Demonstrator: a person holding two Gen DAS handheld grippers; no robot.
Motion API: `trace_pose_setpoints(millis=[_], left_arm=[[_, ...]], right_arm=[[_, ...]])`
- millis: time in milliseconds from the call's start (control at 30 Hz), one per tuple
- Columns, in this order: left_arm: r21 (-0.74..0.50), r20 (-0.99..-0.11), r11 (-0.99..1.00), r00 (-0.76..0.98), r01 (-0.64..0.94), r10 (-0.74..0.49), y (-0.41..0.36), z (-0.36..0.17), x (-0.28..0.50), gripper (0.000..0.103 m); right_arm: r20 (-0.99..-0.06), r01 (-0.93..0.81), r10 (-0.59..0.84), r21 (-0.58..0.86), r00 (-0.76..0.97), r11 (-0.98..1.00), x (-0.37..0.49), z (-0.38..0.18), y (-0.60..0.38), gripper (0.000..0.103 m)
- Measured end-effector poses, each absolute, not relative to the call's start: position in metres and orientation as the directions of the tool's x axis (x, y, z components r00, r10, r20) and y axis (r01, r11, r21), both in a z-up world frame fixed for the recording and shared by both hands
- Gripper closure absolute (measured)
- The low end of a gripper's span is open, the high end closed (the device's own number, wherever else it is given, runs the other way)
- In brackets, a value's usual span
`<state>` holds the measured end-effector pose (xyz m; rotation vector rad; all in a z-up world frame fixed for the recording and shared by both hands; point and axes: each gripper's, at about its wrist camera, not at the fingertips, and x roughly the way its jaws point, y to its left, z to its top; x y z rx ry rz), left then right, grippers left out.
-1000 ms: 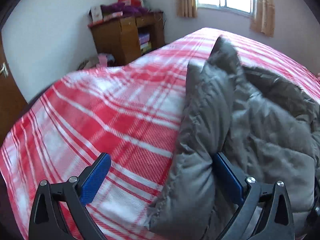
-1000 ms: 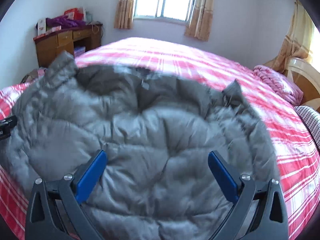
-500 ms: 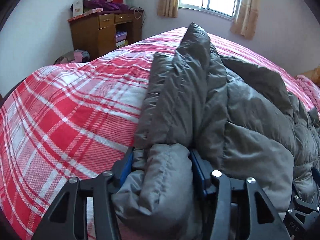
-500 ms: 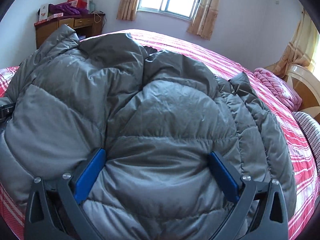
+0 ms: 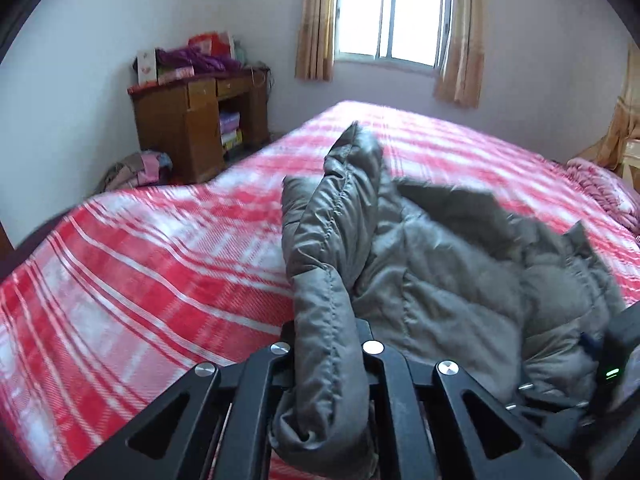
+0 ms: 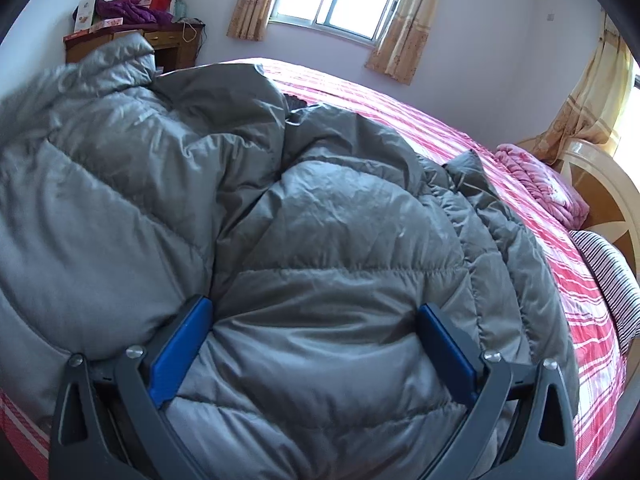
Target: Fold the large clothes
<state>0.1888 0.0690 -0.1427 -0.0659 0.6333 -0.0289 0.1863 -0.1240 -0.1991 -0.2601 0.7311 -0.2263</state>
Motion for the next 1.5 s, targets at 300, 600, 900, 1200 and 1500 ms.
trace_pose_setpoints(millis=[300,600,900,1200,1500], left_arm=[[0.083,-0.435,0.996,0.9,0.029,0.01,0.057,-0.061,0.154,0.098],[0.346,-0.325,0.904,0.936,0.252,-0.137,-0.1,-0.043,0.136,0.097],[0.626,-0.384,0.654,0.898,0.424,-0.214,-0.264,-0.155,0.13,0.097],[0.693,-0.356,0.599,0.913,0.402,-0.201,-0.29,-0.166,0.108,0.085],[0.605,-0.159,0.746,0.96,0.28,-0.232,-0.226,-0.062,0.075,0.001]], right_arm=[[-0.679,-0.114,-0.059,-0.208,0.731,0.971,0.173,-0.181,-0.074,0.001],[-0.564,0.177,-0.18,-0.06,0.806,0.982,0.106,-0.128,-0.256,0.0],[-0.665,0.467,-0.334,0.025,0.668,0.884,0.083,-0.18,-0.4,0.0],[-0.688,0.471,-0.279,0.103,0.67,0.876,0.081,-0.187,-0.412,0.0],[-0.701,0.469,-0.28,0.086,0.655,0.879,0.088,-0.189,-0.416,0.0]])
